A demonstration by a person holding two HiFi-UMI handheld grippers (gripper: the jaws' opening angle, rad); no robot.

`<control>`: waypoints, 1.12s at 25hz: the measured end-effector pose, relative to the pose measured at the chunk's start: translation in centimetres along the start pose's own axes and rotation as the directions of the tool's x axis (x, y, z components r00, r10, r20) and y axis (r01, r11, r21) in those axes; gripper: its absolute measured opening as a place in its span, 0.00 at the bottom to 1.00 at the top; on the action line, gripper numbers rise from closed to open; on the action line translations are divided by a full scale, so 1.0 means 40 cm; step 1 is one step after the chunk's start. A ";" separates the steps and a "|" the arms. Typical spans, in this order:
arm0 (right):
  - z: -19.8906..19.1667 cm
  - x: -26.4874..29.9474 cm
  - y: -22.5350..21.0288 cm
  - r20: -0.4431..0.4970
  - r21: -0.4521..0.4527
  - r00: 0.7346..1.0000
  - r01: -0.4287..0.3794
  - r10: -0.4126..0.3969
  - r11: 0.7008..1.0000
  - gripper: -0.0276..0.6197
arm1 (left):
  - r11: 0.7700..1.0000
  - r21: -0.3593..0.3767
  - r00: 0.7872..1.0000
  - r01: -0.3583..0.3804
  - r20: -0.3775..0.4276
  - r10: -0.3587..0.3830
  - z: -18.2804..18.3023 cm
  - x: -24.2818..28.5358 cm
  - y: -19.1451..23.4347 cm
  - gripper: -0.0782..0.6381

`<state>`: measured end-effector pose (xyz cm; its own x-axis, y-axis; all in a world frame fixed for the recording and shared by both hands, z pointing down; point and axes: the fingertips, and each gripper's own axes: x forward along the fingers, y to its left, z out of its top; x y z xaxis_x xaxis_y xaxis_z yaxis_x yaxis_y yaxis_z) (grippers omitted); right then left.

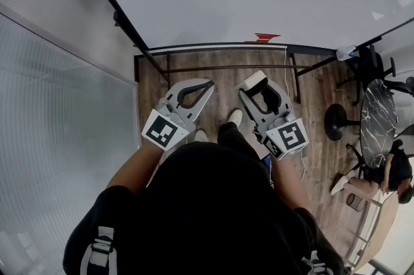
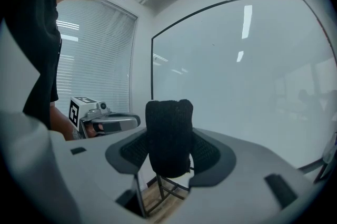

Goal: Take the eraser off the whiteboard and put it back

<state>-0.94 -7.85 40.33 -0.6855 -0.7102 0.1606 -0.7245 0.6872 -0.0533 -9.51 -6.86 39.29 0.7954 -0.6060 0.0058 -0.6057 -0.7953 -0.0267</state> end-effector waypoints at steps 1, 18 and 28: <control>0.001 0.002 -0.009 -0.001 0.001 1.000 0.002 -0.002 1.000 0.39 | 1.000 0.000 1.000 -0.001 -0.001 0.001 0.000 0.007 0.003 0.12; 0.044 0.114 -0.172 0.012 0.010 0.999 0.050 -0.051 0.999 0.39 | 0.993 0.028 0.993 -0.118 -0.007 0.118 0.022 0.097 0.126 0.12; 0.125 0.238 -0.257 0.038 -0.057 0.987 0.156 -0.154 0.986 0.39 | 0.975 0.064 0.977 -0.214 0.014 0.213 0.051 0.143 0.228 0.12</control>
<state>-0.39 -22.43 37.49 -0.5679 -0.8128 0.1296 -0.8172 0.5756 0.0288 -10.45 -17.53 37.04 0.6483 -0.7612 -0.0144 -0.7590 -0.6447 -0.0912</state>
